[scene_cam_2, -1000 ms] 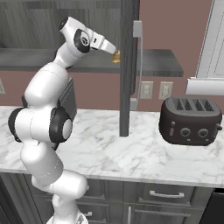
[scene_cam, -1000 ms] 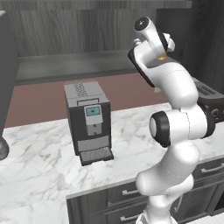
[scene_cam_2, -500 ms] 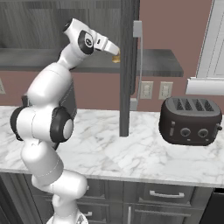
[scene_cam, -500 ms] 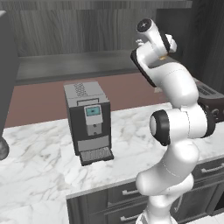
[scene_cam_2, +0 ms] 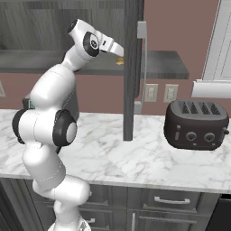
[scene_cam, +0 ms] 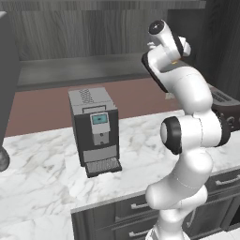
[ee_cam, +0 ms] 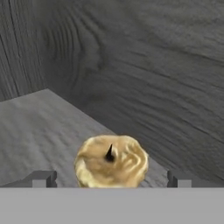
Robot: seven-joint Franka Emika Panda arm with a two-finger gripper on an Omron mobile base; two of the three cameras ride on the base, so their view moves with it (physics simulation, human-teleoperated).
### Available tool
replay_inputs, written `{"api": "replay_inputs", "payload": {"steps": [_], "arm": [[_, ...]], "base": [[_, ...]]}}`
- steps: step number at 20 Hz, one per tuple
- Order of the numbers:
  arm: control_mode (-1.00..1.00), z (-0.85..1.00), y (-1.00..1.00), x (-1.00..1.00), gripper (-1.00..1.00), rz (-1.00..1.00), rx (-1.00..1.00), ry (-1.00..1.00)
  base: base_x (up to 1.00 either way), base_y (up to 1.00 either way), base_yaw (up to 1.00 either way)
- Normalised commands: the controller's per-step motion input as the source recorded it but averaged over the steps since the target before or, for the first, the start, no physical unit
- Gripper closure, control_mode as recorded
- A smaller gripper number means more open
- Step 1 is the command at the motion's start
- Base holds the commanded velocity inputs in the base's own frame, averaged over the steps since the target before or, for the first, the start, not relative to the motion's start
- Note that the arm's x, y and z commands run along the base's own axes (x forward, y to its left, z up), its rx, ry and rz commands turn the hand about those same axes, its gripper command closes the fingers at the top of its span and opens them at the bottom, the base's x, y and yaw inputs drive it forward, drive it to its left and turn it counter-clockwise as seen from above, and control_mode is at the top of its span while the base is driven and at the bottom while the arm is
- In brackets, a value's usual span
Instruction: Get the candle and the beer from the cabinet and move them to the dining counter.
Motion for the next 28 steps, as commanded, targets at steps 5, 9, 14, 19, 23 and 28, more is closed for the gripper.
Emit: {"api": "replay_inputs", "payload": {"steps": [5, 9, 14, 19, 23, 28], "arm": [[-1.0, -0.04, -0.06, 0.01, -1.0, 0.0, 0.0, 0.0], [-1.0, -0.08, -0.05, 0.01, -1.0, 0.0, 0.0, 0.0], [-1.0, -0.1, -0.01, 0.0, -1.0, 0.0, 0.0, 0.0], [-1.0, -0.11, 0.0, 0.0, -1.0, 0.0, 0.0, 0.0], [-1.0, -0.07, 0.0, 0.02, -1.0, 0.0, 0.0, 0.0], [-1.0, -0.01, 0.0, 0.09, -1.0, 0.0, 0.0, 0.0]], "base": [[0.0, 0.0, 0.0], [0.0, 0.0, 0.0], [0.0, 0.0, 0.0], [0.0, 0.0, 0.0], [0.0, 0.0, 0.0], [0.0, 0.0, 0.0]]}}
